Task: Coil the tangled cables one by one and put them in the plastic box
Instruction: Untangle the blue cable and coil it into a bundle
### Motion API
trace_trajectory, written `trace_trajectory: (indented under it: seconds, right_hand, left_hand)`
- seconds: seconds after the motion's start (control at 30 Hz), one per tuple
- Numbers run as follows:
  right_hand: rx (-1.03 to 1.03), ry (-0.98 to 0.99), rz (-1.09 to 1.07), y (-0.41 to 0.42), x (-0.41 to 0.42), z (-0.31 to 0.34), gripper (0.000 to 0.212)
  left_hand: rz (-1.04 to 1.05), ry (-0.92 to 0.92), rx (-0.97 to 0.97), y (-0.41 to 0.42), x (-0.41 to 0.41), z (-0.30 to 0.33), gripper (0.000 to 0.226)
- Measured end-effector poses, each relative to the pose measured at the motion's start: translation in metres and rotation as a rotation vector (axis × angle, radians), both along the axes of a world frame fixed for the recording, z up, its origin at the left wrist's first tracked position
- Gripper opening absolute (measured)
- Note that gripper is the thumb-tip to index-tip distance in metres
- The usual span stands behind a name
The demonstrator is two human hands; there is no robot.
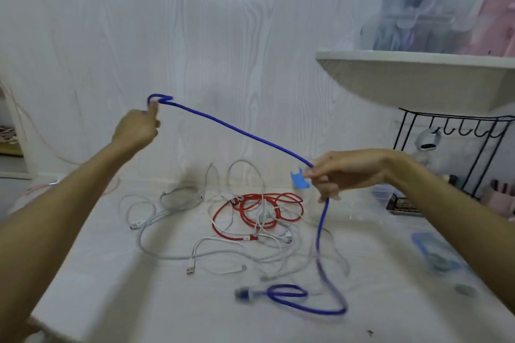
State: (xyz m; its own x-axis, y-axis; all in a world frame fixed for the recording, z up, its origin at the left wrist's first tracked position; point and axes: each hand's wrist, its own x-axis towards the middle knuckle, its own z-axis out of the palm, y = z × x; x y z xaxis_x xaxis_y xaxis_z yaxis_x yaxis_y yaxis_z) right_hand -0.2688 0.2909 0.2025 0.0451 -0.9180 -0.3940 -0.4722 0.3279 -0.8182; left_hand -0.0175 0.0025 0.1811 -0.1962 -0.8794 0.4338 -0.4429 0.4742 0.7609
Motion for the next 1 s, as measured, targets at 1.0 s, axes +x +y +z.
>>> trace_trajectory:
  seconds: [1.0]
  right_hand:
    - [-0.597, 0.481, -0.401, -0.042, 0.094, 0.02, 0.099]
  left_hand:
    - [-0.181, -0.677, -0.523, 0.128, -0.059, -0.005, 0.043]
